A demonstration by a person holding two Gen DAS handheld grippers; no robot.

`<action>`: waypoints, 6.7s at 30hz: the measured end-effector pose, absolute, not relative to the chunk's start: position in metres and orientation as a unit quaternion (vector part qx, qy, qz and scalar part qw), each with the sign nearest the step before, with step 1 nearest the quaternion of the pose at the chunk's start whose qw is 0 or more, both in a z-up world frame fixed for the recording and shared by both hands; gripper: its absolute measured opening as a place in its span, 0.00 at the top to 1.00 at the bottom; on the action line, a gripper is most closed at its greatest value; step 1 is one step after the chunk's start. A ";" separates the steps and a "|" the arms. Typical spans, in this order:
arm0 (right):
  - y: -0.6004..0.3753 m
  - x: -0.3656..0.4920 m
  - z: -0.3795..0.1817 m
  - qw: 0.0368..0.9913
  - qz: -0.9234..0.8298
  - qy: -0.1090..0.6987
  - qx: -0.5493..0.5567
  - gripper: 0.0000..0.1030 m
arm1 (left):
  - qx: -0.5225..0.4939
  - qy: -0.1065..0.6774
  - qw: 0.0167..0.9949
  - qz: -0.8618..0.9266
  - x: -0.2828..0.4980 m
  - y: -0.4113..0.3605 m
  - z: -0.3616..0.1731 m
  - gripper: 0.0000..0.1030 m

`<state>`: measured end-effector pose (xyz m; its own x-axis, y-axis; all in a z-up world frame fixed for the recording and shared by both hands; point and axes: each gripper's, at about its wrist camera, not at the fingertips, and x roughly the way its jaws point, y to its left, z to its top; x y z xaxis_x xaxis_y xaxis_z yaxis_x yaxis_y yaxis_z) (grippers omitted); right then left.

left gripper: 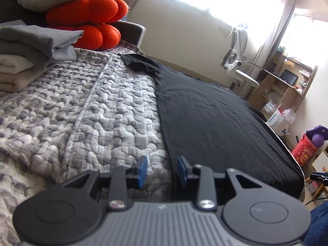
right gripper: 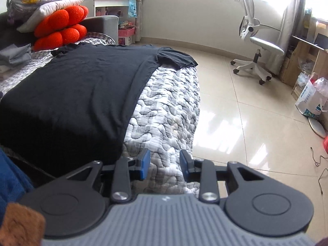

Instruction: Fold clothes

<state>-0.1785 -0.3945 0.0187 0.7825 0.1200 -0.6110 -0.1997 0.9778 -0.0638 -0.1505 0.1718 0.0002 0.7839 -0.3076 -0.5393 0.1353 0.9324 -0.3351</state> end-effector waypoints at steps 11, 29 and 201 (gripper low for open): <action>-0.365 -0.177 0.072 0.953 0.180 0.244 -0.008 0.62 | -0.173 0.328 0.921 -0.123 -0.187 0.169 -0.013 0.66; -0.308 -0.161 0.153 0.945 0.261 0.186 -0.067 0.55 | -0.182 0.354 0.901 -0.172 -0.197 0.157 -0.069 0.66; -0.233 -0.110 0.025 0.801 0.415 0.403 0.154 0.99 | 0.004 0.273 0.948 -0.166 0.201 -0.031 0.077 0.91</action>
